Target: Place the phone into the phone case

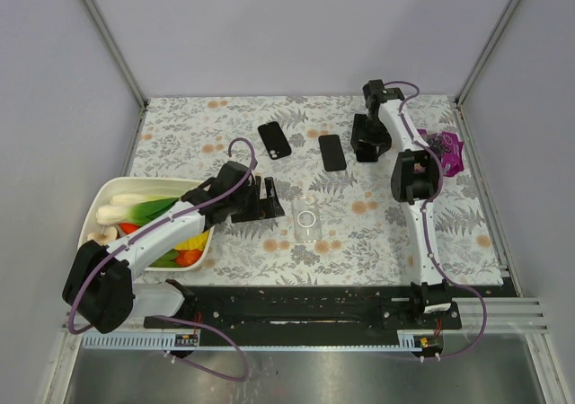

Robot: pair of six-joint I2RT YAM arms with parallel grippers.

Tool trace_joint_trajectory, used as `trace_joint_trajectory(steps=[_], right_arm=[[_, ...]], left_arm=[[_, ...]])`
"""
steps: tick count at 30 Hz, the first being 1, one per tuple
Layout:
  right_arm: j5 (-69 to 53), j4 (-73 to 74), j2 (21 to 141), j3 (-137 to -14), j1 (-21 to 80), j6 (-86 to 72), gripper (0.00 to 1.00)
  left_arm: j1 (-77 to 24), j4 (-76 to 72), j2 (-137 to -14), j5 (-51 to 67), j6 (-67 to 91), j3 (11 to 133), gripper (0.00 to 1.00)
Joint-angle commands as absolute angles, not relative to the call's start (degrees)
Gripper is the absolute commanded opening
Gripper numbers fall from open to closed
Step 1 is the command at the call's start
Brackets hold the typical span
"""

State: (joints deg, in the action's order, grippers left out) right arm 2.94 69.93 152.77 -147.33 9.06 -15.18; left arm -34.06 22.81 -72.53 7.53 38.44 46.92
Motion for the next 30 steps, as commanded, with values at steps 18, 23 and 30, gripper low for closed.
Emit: trace_joint_trajectory(steps=[18, 23, 30], right_arm=[[2.2, 67.77, 147.32, -140.2, 12.22, -16.7, 0.32], [1.94, 65.48, 142.13, -132.82, 12.66, -17.84, 0.32], [0.62, 60.31, 132.73, -116.76, 13.27, -19.77, 0.32]], left_arm=[[-34.28, 21.8, -68.73, 7.38, 39.02, 47.37, 0.98], [-34.28, 21.27, -67.85, 7.29, 39.46, 46.41, 0.98], [-34.36, 19.6, -67.67, 7.82, 40.25, 44.91, 0.98]])
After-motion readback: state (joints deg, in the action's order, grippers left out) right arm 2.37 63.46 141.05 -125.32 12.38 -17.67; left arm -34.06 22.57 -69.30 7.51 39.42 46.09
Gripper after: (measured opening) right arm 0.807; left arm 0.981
